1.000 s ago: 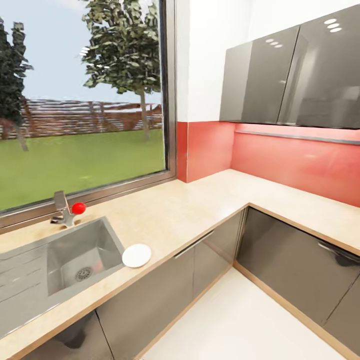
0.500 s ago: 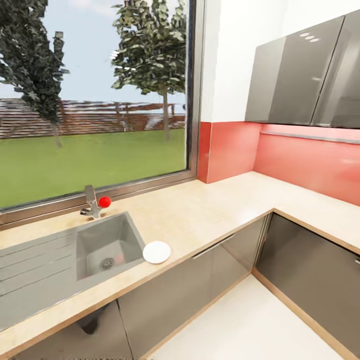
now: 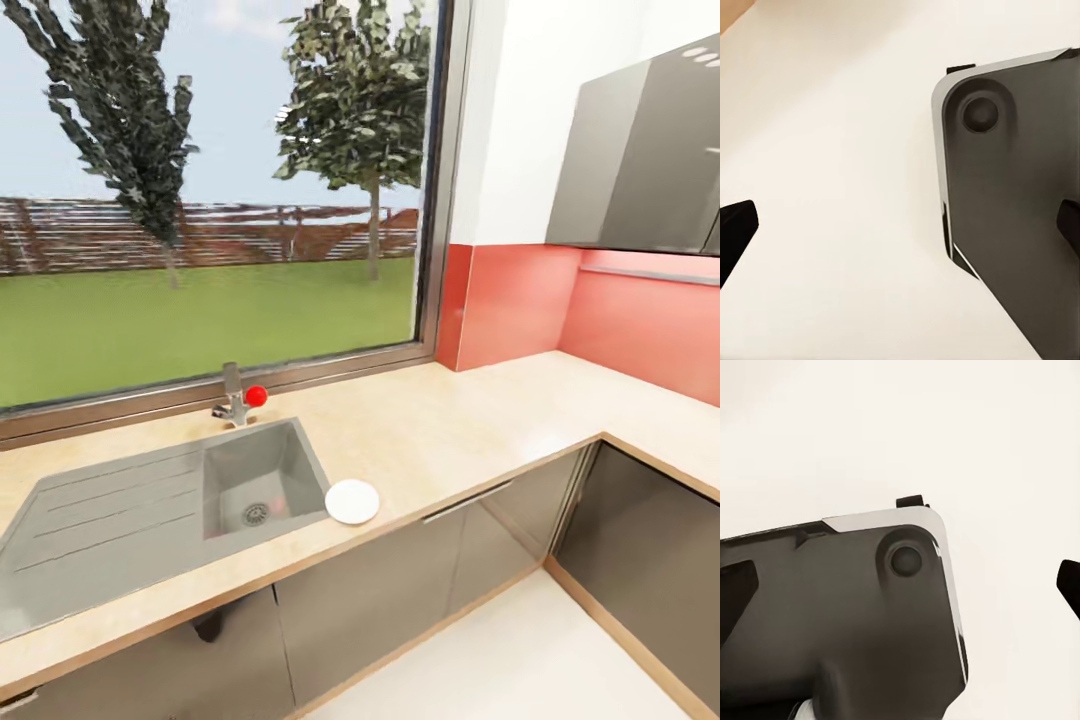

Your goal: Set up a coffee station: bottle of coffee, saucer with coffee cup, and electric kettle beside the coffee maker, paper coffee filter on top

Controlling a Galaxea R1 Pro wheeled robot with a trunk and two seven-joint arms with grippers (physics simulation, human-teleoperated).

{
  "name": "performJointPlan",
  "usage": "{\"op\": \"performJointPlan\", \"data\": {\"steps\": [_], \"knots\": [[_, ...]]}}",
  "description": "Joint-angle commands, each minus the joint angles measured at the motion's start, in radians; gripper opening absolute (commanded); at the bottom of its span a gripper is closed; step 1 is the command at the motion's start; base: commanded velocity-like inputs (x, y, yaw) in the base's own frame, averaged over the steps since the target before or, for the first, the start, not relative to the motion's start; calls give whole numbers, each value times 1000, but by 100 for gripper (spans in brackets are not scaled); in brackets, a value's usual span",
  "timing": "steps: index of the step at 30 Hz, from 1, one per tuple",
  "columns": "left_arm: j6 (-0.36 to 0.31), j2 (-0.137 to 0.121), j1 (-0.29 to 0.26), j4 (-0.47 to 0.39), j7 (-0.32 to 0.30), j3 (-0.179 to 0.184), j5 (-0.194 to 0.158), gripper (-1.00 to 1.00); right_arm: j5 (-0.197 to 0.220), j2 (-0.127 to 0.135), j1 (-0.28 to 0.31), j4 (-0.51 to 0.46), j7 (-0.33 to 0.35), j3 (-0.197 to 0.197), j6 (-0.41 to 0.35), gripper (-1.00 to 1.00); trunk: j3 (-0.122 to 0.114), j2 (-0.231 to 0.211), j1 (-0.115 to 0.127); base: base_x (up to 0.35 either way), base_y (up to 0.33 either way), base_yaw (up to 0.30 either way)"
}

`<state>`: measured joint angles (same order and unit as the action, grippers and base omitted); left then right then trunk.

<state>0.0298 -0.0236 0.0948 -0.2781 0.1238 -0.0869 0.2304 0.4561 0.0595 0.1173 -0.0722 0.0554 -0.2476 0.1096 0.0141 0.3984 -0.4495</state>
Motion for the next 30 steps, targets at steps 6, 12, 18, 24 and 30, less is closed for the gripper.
{"op": "performJointPlan", "data": {"steps": [6,12,18,24,30], "knots": [[3,5,0,-1,-1,-4,14,100,11,0,1,2,4,-7,4,100,1,2,-1,0,-15,278],[3,7,0,-1,-1,-2,16,100,11,0,1,2,4,-7,4,100,1,2,-1,0,-209,278],[3,8,0,-2,-1,-2,14,100,11,0,1,1,4,-7,4,100,1,2,-1,0,-267,278],[4,10,0,-3,-1,-3,12,100,12,0,1,1,4,-7,4,100,1,2,-1,21,-273,278],[4,11,0,-3,-1,-2,13,100,11,0,1,1,4,-7,4,100,1,2,-1,99,-273,278]]}}
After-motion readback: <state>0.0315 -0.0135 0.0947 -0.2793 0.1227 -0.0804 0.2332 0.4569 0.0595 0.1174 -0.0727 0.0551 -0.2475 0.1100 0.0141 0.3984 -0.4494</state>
